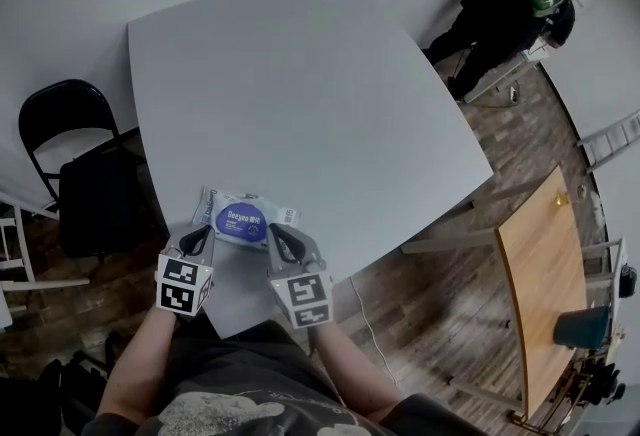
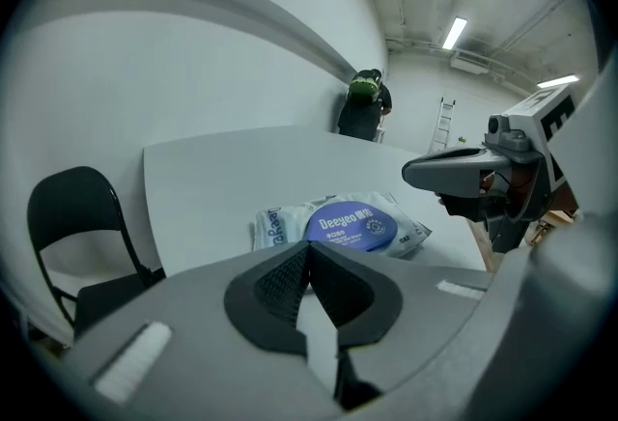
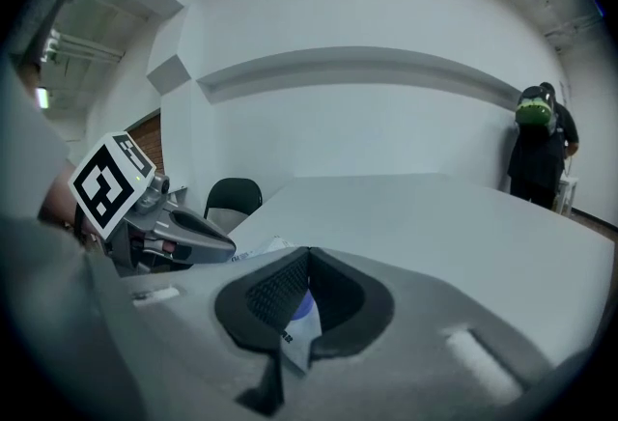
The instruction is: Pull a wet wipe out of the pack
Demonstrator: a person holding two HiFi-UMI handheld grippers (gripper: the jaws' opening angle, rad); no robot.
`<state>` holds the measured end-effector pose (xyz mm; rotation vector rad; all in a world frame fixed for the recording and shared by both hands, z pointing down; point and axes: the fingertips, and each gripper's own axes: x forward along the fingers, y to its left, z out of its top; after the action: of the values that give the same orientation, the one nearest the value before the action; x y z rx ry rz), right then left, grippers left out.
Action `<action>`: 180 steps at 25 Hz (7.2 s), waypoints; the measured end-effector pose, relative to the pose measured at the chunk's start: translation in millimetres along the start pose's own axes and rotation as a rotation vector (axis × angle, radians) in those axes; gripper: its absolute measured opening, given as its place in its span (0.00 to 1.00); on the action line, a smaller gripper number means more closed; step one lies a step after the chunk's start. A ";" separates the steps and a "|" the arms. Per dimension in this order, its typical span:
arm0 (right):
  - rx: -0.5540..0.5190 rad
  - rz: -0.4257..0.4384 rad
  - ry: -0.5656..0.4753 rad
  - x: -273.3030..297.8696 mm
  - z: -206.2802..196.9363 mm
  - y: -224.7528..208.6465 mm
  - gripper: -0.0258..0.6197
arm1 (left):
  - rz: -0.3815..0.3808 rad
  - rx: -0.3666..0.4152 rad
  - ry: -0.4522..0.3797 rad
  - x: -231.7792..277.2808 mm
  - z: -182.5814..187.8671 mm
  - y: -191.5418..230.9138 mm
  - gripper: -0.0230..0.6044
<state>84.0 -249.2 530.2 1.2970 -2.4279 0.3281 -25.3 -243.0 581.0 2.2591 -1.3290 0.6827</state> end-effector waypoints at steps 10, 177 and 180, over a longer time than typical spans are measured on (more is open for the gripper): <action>-0.016 0.008 0.069 13.8 -6.9 -0.1 0.03 | -0.045 0.028 0.090 17.5 -20.5 -0.8 0.07; 0.084 -0.057 0.090 -21.1 -36.8 -36.5 0.03 | 0.108 0.206 0.101 47.0 19.1 -48.1 0.20; 0.092 -0.075 0.094 -22.7 -37.0 -36.3 0.03 | 0.085 0.199 0.065 40.5 26.1 -49.1 0.09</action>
<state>133.6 -238.5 555.2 1.3752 -2.3039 0.4738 40.3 -263.6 579.4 2.3220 -1.3866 0.9477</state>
